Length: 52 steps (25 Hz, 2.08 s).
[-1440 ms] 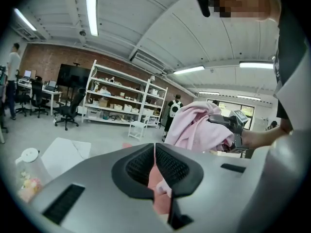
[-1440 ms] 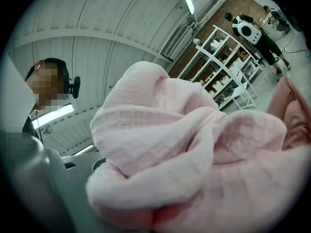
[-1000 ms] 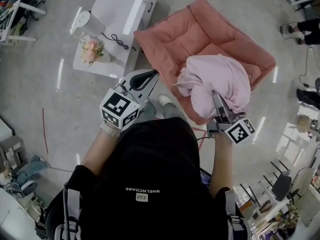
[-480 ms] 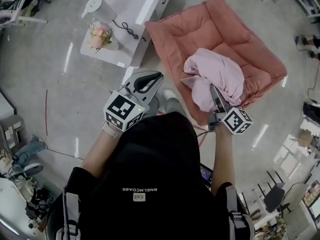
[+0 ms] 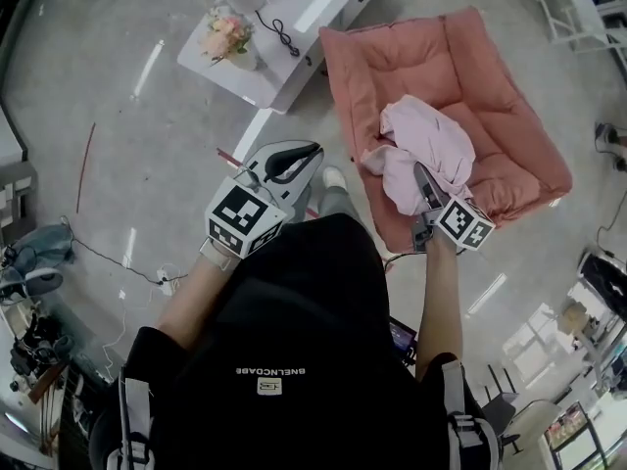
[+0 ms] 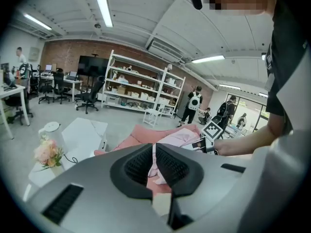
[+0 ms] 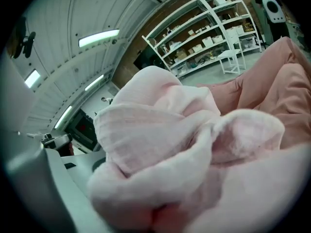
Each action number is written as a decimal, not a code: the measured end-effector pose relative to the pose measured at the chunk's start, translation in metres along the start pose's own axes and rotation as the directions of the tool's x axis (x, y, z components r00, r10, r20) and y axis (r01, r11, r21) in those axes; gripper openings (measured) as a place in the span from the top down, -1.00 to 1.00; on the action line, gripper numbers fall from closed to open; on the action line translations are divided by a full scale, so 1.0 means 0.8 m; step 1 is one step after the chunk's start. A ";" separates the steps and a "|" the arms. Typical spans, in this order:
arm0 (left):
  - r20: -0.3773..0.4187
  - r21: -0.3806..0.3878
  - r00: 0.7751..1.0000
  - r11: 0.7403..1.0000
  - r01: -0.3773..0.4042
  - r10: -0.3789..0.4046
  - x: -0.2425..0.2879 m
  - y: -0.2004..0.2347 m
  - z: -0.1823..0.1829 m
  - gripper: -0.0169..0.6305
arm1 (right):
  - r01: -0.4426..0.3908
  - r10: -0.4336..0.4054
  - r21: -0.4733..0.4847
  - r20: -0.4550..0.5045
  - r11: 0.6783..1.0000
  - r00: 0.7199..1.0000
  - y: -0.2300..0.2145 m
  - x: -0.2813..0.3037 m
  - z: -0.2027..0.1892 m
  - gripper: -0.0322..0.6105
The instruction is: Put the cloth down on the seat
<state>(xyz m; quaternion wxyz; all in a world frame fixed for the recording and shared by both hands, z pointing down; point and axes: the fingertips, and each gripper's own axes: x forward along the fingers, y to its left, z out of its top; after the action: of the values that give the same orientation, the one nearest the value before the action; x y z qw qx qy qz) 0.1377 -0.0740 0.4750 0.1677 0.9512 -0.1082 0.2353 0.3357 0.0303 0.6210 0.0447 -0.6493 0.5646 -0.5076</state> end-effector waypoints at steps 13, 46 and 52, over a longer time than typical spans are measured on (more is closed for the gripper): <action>0.019 -0.088 0.987 0.984 -0.154 0.157 -0.034 0.014 -0.039 0.90 | 0.084 -0.114 -0.146 -0.212 0.986 0.971 -0.050 0.086 -0.044 -0.07; -0.056 -0.200 0.937 0.916 -0.348 0.344 -0.054 0.080 -0.097 0.90 | 0.244 -0.347 -0.319 -0.322 0.916 0.881 -0.184 0.288 -0.061 -0.07; -0.067 -0.214 0.934 0.910 -0.356 0.350 -0.050 0.086 -0.103 0.90 | 0.271 -0.394 -0.354 -0.342 0.895 0.853 -0.205 0.315 -0.067 -0.07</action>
<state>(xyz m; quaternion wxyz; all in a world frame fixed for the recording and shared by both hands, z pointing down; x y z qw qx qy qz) 0.0495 -0.1014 0.5424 0.2292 0.8878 -0.3017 0.2612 0.3722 -0.0795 0.9036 -0.2594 -0.6179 0.5079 -0.5412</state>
